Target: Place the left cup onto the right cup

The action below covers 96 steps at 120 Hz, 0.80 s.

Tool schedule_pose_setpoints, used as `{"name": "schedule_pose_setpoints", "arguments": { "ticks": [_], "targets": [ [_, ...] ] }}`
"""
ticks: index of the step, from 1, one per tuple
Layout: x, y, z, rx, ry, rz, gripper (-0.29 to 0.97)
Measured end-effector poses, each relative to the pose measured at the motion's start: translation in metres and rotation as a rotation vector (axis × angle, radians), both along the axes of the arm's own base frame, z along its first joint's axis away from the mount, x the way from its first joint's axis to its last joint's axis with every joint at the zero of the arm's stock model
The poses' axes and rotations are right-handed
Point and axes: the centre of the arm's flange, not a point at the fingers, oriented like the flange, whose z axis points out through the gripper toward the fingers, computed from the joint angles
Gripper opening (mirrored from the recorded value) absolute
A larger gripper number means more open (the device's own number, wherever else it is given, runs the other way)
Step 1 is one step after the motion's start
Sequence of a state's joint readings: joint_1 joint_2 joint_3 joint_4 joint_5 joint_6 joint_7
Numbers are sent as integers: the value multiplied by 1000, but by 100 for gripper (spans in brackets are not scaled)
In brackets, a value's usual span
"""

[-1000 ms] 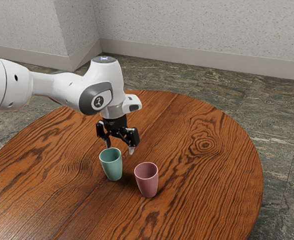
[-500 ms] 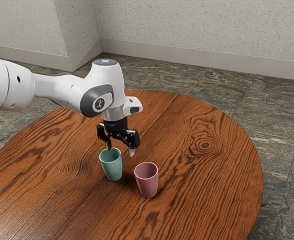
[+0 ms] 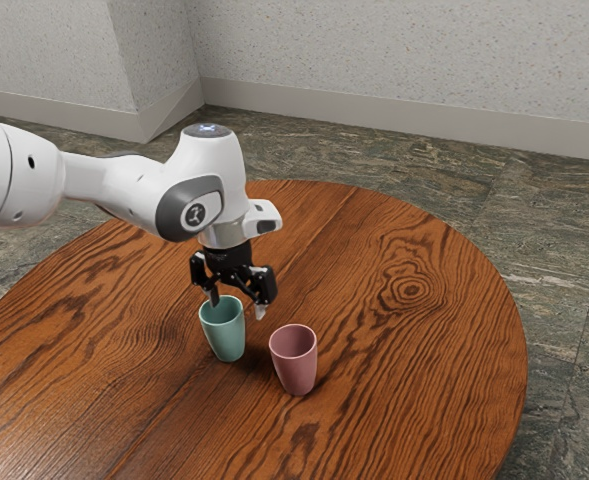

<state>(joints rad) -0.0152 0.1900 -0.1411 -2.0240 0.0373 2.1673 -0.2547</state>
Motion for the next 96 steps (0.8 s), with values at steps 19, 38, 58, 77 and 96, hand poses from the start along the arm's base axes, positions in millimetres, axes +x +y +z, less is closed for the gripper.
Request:
{"name": "schedule_pose_setpoints", "arguments": {
  "ticks": [19, 38, 58, 77, 96],
  "targets": [
    [-4, 0, -2, 1, 1, 6, 67],
    [-7, 0, -3, 2, 2, 14, 67],
    [-8, 0, -5, 1, 1, 21, 67],
    [-7, 1, -8, 1, 0, 26, 67],
    [-6, 0, -11, 0, -1, 29, 67]
  ]
}}
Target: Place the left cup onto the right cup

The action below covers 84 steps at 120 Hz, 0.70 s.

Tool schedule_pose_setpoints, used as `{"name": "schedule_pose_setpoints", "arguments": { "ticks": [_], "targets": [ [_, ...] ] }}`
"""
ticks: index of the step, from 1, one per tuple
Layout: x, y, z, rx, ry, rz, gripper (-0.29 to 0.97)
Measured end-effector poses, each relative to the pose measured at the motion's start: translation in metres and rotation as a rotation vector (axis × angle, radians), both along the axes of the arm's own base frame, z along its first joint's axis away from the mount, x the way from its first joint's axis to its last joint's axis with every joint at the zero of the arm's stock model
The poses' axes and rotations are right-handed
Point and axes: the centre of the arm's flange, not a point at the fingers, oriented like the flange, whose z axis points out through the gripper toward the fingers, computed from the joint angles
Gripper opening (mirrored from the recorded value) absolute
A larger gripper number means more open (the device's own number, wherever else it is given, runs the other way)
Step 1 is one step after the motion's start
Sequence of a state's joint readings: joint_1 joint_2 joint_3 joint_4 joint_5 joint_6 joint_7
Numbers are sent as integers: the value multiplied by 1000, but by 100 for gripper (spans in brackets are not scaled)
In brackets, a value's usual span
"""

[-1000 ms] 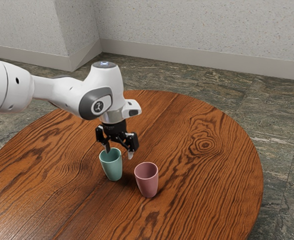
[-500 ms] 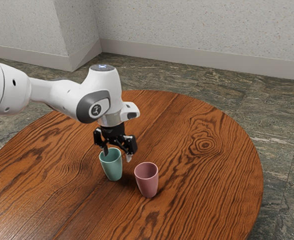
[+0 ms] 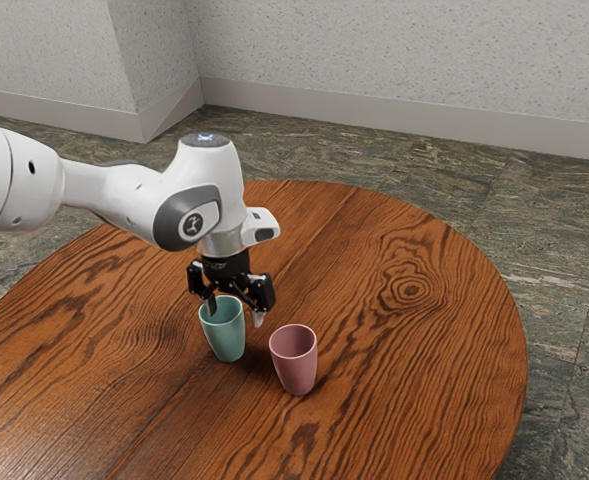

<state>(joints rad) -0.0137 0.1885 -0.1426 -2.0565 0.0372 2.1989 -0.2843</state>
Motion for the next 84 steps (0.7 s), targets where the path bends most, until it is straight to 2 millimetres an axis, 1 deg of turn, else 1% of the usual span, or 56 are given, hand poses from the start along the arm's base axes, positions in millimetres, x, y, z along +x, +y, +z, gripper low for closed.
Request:
{"name": "schedule_pose_setpoints", "arguments": {
  "ticks": [73, 84],
  "targets": [
    [3, 0, -6, -3, -8, 2, 64],
    [3, 0, -10, -3, -3, 3, 64]
  ]
}}
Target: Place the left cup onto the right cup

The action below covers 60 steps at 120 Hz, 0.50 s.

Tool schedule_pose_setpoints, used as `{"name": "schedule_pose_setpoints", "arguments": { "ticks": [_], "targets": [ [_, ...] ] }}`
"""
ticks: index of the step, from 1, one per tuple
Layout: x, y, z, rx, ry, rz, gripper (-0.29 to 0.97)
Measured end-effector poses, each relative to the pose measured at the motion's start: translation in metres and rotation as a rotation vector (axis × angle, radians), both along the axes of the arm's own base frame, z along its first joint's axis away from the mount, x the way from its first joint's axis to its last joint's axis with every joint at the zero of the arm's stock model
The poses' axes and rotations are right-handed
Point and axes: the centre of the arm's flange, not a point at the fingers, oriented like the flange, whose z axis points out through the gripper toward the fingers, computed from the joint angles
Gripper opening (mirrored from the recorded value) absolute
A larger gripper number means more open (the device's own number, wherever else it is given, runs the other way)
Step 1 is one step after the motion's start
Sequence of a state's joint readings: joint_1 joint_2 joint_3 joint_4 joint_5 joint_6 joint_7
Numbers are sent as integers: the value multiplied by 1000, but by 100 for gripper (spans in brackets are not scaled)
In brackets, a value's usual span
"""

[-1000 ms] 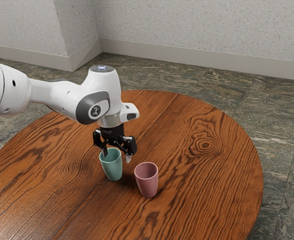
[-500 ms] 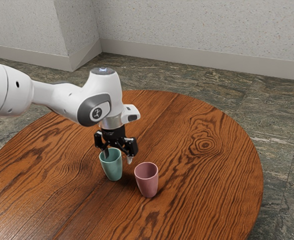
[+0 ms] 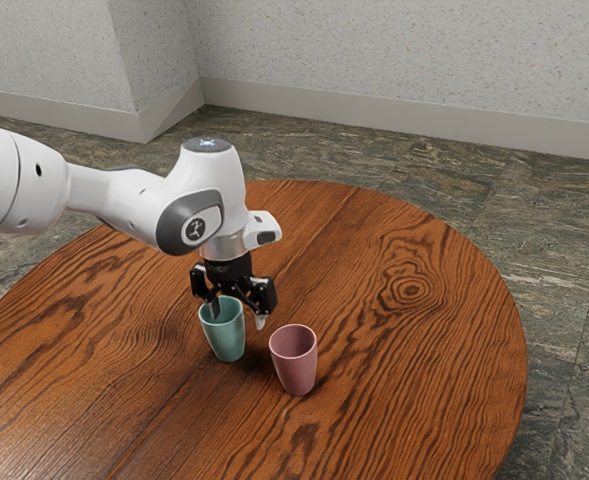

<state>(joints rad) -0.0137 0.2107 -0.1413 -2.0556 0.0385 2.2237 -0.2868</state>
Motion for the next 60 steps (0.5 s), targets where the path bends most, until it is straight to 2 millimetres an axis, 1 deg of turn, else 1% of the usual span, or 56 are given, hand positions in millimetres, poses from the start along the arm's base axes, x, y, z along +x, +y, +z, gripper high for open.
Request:
{"name": "schedule_pose_setpoints", "arguments": {
  "ticks": [39, 60],
  "targets": [
    [1, 0, -8, -1, 3, -2, 63],
    [2, 0, -9, -1, 1, -3, 59]
  ]
}}
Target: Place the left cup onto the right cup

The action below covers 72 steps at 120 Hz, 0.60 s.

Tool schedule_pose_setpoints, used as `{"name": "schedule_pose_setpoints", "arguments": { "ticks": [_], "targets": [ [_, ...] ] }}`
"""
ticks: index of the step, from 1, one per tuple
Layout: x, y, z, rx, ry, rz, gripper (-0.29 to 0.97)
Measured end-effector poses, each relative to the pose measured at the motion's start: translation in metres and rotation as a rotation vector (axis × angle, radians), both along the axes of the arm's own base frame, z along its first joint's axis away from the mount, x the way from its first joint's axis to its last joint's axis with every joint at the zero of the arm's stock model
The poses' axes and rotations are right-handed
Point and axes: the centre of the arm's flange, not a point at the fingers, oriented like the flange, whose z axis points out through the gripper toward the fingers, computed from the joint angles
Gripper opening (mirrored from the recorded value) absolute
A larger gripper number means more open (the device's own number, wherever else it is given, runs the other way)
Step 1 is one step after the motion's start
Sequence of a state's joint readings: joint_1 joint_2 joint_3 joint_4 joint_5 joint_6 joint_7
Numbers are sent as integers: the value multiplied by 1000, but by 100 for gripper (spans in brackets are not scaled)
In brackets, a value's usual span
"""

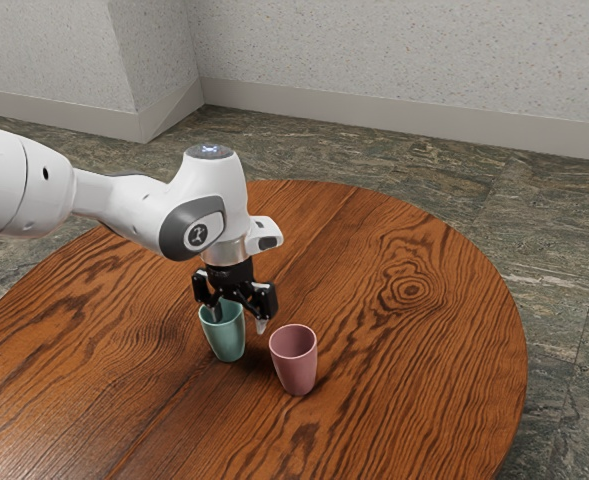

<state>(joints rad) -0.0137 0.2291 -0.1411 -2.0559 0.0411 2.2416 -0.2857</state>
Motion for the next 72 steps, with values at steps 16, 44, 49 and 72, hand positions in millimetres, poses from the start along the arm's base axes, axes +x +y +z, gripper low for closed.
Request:
{"name": "schedule_pose_setpoints", "arguments": {
  "ticks": [16, 44, 49, 72],
  "targets": [
    [0, 0, 0, 0, -1, -1, 55],
    [1, 4, -1, 1, -1, 6, 50],
    [1, 5, -2, 2, -1, 7, 49],
    [1, 8, -2, 3, -2, 12, 48]
  ]
}}
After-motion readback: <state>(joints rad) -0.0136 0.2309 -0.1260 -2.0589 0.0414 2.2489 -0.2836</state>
